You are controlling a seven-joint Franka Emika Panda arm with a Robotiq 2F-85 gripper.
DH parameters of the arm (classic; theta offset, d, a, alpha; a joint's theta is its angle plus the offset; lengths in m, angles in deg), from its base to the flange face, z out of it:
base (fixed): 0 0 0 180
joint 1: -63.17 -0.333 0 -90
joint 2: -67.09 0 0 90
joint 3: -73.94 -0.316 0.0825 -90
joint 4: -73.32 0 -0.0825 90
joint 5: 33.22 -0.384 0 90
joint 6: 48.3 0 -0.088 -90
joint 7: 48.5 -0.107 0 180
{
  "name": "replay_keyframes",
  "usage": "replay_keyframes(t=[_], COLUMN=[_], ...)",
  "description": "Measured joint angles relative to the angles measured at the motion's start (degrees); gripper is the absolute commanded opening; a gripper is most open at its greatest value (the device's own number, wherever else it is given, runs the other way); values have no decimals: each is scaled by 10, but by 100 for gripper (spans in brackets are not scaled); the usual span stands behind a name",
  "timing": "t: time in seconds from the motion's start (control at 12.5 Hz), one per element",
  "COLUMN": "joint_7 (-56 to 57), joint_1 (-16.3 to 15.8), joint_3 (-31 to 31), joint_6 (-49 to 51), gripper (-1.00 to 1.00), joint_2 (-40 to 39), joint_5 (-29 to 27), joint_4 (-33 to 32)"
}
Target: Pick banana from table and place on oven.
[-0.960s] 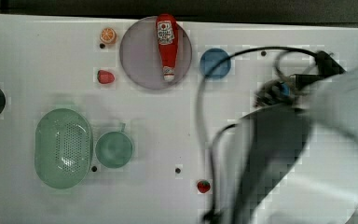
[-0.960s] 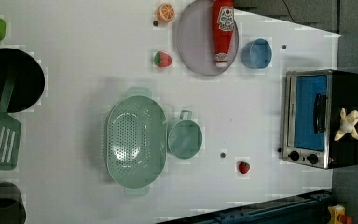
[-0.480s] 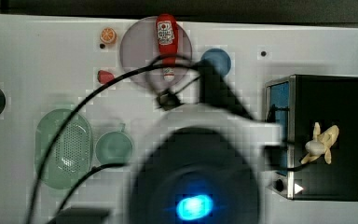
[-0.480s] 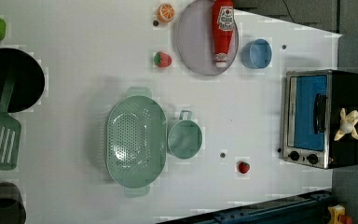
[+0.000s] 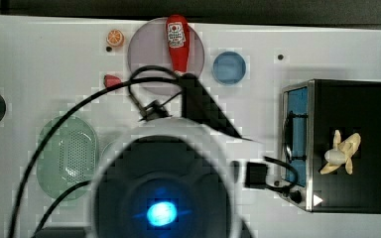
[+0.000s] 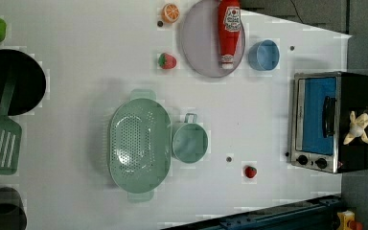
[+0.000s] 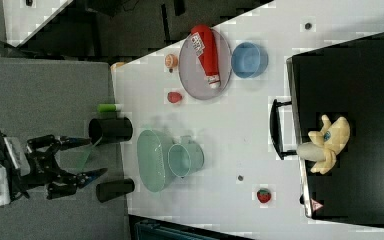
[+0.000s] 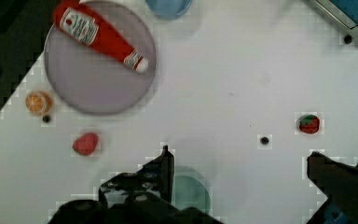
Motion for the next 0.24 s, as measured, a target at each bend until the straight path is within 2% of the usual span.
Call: replay_keyframes(t=[0.24], joint_7=[-5], joint_1=[12], joint_3=[22], joint_6=[2], gripper=[100], joint_2=[-2], joint_5=[13], joint_4=[-15])
